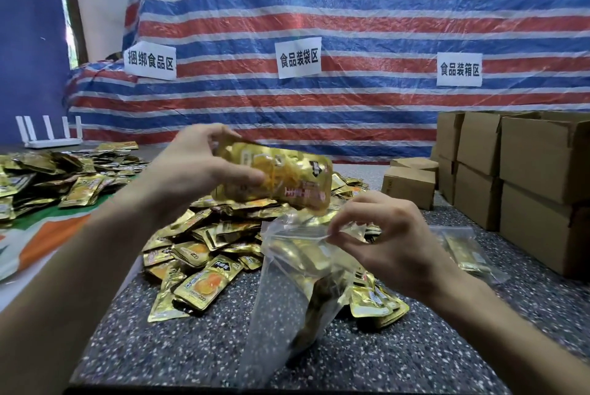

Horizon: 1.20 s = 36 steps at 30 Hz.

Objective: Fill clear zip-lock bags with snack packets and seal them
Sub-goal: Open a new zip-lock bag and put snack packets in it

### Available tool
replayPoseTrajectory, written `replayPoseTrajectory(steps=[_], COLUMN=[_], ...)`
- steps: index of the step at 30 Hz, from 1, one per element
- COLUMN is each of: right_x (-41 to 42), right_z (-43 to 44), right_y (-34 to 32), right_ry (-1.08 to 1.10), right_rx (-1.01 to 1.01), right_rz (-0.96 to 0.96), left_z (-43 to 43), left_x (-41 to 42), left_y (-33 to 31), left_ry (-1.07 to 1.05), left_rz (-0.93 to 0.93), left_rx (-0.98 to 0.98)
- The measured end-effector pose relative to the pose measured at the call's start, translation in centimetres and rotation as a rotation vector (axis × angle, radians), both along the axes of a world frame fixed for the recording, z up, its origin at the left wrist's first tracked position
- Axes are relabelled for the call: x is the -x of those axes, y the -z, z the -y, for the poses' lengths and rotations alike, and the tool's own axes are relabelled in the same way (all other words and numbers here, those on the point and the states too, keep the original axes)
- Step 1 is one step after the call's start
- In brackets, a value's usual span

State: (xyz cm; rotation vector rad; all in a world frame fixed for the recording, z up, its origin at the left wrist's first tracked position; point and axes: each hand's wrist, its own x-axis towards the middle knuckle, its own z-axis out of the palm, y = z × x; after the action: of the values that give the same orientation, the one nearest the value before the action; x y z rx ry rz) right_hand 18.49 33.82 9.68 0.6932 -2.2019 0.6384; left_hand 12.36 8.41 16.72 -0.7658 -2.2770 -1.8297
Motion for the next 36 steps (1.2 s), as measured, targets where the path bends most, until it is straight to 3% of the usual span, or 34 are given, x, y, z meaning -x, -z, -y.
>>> replayPoseTrajectory(steps=[9, 19, 22, 25, 33, 36], right_x=[-0.2, 0.5, 0.6, 0.8, 1.1, 1.2], right_z=[0.8, 1.1, 0.9, 0.6, -0.8, -1.0], right_y=[-0.4, -0.2, 0.1, 0.1, -1.8, -2.7], right_ry=[-0.008, 0.052, 0.108, 0.133, 0.194, 0.161], right_rx=[0.053, 0.082, 0.034, 0.003, -0.130, -0.180], right_rz=[0.021, -0.060, -0.065, -0.041, 0.171, 0.307], left_z=[-2.9, -6.7, -4.9, -2.4, -0.2, -0.1], left_x=[-1.8, 0.0, 0.5, 1.3, 1.9, 2.2], left_y=[-1.6, 1.7, 2.1, 2.2, 2.1, 2.1], left_ry=[-0.109, 0.012, 0.175, 0.165, 0.183, 0.156], left_rz=[-0.247, -0.312, -0.191, -0.344, -0.511, -0.530], left_rx=[0.102, 0.679, 0.813, 0.968, 0.585, 0.575])
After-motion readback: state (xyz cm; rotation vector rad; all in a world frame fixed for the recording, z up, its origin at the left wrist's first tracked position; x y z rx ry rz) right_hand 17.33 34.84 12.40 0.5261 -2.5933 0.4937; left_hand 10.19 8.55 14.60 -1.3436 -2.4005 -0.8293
